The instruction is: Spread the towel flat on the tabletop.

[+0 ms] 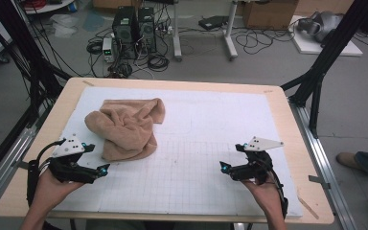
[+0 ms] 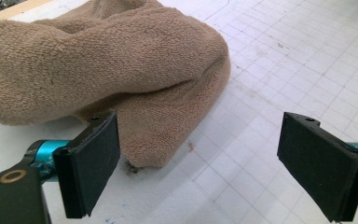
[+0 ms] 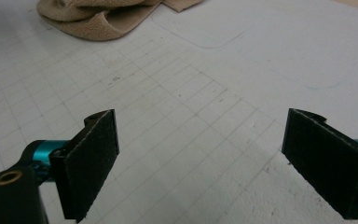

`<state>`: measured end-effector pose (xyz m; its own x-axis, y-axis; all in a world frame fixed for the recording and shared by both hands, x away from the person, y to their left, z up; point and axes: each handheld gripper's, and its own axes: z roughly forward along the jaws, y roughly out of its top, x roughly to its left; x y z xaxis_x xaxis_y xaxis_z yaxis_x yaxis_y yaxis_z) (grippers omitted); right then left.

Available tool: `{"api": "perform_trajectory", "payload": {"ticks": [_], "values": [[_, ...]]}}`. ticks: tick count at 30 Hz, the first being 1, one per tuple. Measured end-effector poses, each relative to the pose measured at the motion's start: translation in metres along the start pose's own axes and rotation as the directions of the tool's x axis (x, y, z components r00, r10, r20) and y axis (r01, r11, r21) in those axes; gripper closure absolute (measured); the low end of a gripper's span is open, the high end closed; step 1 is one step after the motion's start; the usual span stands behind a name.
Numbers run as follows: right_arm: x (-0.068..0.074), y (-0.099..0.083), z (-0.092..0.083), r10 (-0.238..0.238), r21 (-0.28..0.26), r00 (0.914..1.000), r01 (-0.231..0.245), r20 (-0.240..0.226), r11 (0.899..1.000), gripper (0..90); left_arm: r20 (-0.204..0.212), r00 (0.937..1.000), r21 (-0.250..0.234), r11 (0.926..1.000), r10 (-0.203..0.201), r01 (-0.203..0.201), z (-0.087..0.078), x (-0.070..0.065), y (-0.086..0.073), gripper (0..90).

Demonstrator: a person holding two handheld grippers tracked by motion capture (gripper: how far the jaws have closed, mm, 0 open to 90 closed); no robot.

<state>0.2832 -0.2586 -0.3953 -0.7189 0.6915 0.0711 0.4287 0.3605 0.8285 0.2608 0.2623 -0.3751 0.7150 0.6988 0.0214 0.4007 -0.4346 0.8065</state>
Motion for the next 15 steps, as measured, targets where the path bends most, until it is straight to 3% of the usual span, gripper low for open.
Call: {"api": "perform_trajectory", "payload": {"ticks": [15], "values": [[0.0035, 0.0090, -0.0016, -0.018, -0.024, 0.9997, 0.018, -0.018, 1.000, 10.0, -0.003, 1.0000, 0.003, 1.0000, 0.006, -0.006, -0.0036, 0.0033, 0.0018, 13.7]]}}
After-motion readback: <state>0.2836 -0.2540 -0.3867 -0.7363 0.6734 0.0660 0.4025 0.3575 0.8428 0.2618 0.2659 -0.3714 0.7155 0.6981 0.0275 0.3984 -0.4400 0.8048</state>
